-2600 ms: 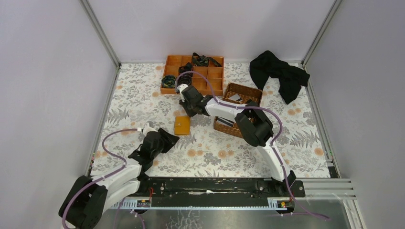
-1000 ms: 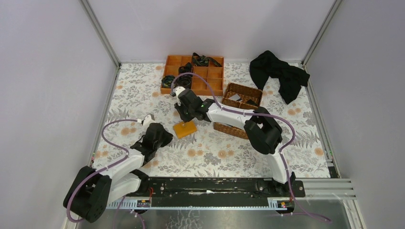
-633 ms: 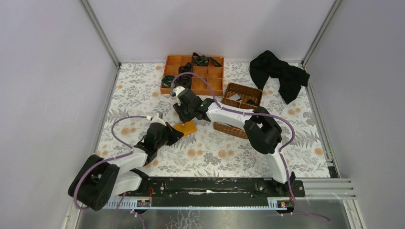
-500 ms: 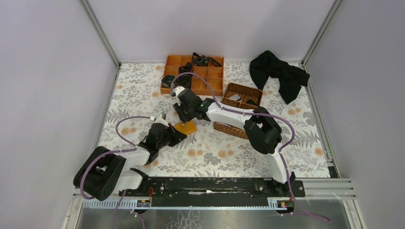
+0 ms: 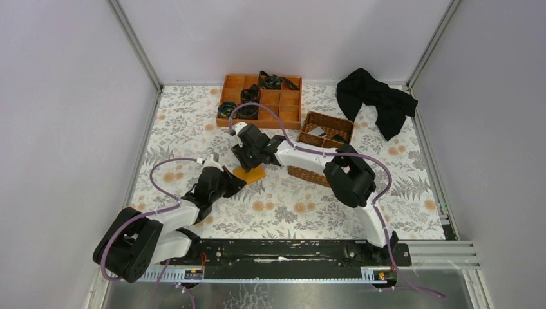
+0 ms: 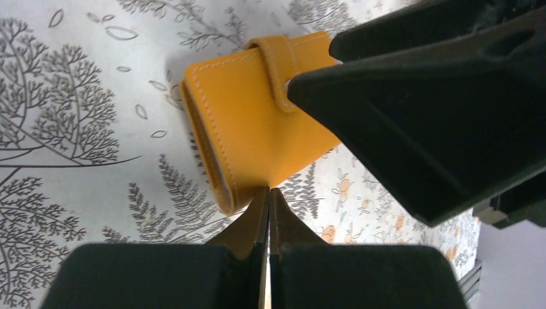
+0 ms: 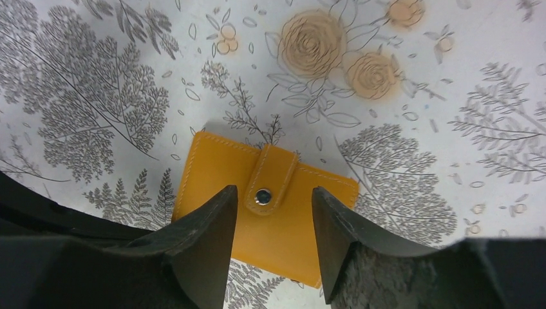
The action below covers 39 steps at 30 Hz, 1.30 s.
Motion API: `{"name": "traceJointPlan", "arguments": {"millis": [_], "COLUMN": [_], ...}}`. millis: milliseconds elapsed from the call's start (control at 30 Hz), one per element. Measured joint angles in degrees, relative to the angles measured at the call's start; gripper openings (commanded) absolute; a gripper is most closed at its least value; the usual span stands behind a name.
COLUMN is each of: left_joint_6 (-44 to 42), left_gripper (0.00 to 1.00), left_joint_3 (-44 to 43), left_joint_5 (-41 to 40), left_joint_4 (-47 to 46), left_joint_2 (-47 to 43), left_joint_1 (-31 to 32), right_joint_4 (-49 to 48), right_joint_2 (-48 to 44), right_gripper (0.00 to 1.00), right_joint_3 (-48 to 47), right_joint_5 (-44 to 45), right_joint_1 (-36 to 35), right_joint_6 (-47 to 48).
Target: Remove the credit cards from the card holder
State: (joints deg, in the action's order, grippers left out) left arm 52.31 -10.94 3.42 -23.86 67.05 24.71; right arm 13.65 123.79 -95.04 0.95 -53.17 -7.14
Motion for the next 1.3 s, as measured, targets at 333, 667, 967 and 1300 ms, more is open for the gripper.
{"name": "traceJointPlan", "arguments": {"millis": [333,667,967,1300], "left_joint_6": [0.94,1.05,1.01,0.87], "left_gripper": [0.0,0.0,0.0,0.0], "left_joint_3": [0.13,0.11,0.11,0.11], "left_joint_5": [1.22,1.51,1.75,2.01], "left_joint_4": [-6.38,-7.26,-7.21,-7.21], "left_joint_2": [8.66,9.16,9.18,9.18], "left_joint_1": [-0.13,-0.5,-1.01,-1.4], "right_joint_4": [1.33,2.73,4.92,8.0], "right_joint_2": [2.12,2.32,3.89,5.95], "right_gripper": [0.54,0.11,0.21,0.58], "right_joint_3": [-0.22,-0.66,-3.48,-8.39], "right_joint_5": [0.15,2.01,3.13,3.04], "right_joint_1": [-1.29,-1.46,-1.53,-1.6], "right_joint_6": [0.09,1.22,0.55,-0.33]}}
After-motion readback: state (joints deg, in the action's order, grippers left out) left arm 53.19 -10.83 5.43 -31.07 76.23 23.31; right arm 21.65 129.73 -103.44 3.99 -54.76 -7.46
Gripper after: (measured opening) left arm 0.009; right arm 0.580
